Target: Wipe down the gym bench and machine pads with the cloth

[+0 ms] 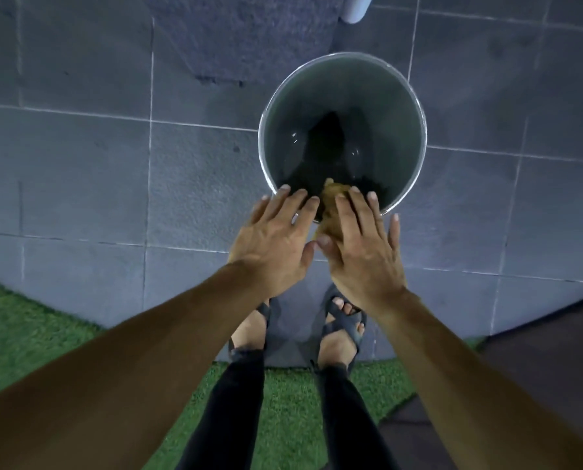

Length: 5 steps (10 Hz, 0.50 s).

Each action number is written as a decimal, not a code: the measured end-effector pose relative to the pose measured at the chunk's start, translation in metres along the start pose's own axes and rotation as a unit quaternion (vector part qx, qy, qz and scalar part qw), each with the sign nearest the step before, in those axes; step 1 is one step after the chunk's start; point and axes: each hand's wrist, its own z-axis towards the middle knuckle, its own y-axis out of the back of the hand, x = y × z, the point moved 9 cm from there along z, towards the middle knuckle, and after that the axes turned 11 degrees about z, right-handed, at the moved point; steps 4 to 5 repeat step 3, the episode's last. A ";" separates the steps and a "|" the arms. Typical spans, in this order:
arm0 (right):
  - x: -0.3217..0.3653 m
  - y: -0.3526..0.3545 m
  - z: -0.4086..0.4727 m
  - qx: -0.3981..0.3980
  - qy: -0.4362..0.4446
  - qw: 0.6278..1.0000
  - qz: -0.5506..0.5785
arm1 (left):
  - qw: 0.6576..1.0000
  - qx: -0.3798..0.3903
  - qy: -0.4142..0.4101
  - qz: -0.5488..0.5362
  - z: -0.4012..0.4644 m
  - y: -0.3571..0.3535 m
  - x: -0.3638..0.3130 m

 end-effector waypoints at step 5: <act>-0.011 0.027 0.012 0.010 0.066 0.998 -0.023 | 1.000 -0.002 -0.022 0.007 0.027 0.009 -0.024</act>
